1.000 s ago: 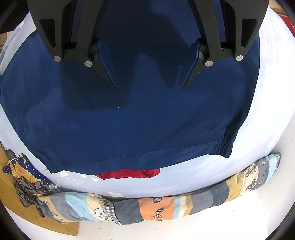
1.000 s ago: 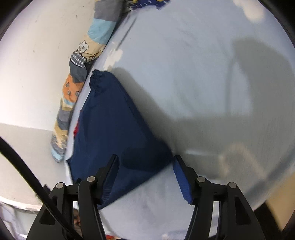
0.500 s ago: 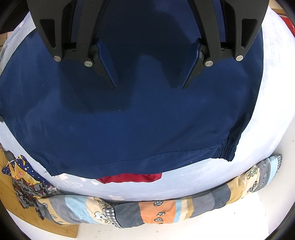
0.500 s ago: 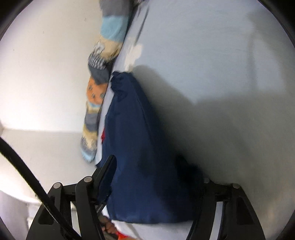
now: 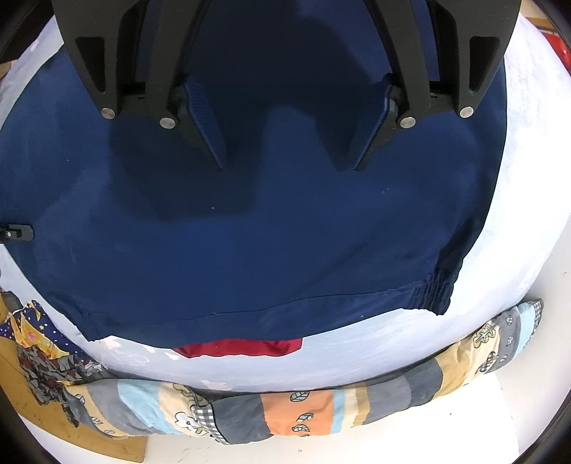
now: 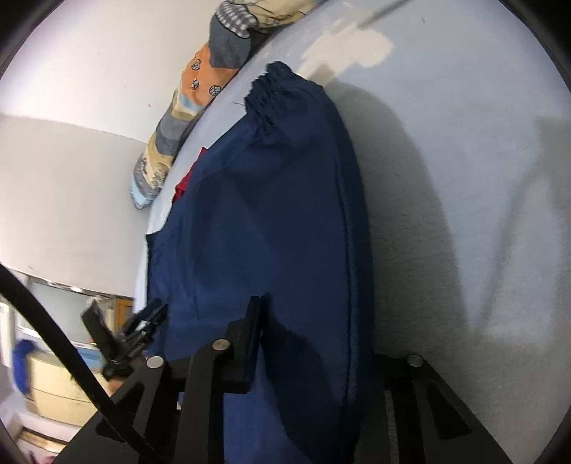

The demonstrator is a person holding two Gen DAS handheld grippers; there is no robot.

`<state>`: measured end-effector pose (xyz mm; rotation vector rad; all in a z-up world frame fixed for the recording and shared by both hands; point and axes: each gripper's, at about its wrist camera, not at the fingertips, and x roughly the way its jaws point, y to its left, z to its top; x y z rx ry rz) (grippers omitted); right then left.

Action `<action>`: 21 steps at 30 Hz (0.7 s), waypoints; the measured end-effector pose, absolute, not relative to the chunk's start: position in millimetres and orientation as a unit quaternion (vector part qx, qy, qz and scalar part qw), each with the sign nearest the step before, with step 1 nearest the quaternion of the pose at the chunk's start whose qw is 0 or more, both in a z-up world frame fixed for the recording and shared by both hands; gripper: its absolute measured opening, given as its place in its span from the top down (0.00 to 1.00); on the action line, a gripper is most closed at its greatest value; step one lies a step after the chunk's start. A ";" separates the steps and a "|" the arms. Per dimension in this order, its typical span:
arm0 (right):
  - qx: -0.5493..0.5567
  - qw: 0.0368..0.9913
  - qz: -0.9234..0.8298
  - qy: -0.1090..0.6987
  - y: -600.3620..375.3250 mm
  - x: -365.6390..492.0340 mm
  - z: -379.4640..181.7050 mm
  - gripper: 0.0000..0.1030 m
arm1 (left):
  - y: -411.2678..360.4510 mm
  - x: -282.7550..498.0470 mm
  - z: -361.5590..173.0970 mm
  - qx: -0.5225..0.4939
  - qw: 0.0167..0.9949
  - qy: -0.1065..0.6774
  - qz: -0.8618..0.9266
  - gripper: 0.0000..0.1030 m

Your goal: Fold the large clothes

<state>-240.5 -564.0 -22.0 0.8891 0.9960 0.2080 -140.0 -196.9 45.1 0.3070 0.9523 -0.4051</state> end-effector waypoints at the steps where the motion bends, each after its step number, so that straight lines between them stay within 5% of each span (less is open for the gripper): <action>1: 0.397 0.789 0.089 0.460 -558.1 -240.9 -16.1 0.83 | -196.9 -139.1 45.1 0.146 0.858 0.454 -0.192 0.31; 8: 0.275 0.849 0.014 0.451 -506.3 -230.5 56.7 0.89 | -193.1 -140.6 45.1 0.159 0.864 0.444 -0.177 0.31; 16: 0.336 0.849 0.017 0.407 -476.2 -231.8 106.5 0.89 | -192.0 -144.5 33.1 0.195 0.879 0.409 -0.147 0.32; 21: 0.377 0.843 0.024 0.383 -460.7 -233.6 123.8 0.89 | -195.1 -181.3 71.2 0.149 0.907 0.350 -0.179 0.39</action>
